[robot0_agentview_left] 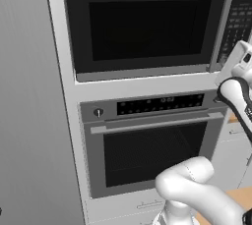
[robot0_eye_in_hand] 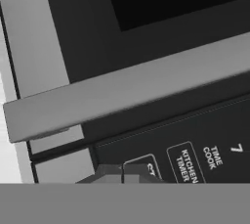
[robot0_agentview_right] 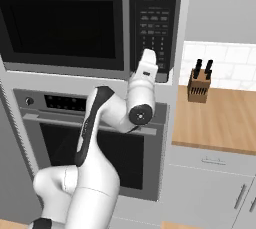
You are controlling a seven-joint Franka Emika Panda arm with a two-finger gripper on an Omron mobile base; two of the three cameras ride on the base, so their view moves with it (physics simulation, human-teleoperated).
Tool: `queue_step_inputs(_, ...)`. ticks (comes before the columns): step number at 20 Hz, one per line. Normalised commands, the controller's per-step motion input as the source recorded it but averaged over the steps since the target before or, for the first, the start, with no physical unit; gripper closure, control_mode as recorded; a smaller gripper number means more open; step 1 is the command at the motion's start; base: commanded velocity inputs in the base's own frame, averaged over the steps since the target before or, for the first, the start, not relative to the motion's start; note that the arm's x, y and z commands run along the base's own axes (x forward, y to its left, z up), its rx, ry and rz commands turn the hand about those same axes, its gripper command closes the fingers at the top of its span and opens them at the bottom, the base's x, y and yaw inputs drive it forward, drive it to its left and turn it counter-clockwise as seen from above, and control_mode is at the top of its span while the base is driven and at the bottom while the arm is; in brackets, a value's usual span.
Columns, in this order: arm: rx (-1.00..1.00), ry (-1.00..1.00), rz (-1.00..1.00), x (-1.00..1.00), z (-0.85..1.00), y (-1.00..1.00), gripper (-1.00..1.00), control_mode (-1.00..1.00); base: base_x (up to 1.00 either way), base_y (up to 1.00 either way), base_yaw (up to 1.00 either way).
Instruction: Open the microwave, place the bowl with waffle inside the microwave, then close the microwave door and turn it on.
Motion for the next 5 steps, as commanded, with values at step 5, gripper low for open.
queue_step_inputs(5, -0.01, -0.11, 0.06, -0.99, 0.0, 0.3, 1.0, -1.0, 0.0, 0.0, 0.0)
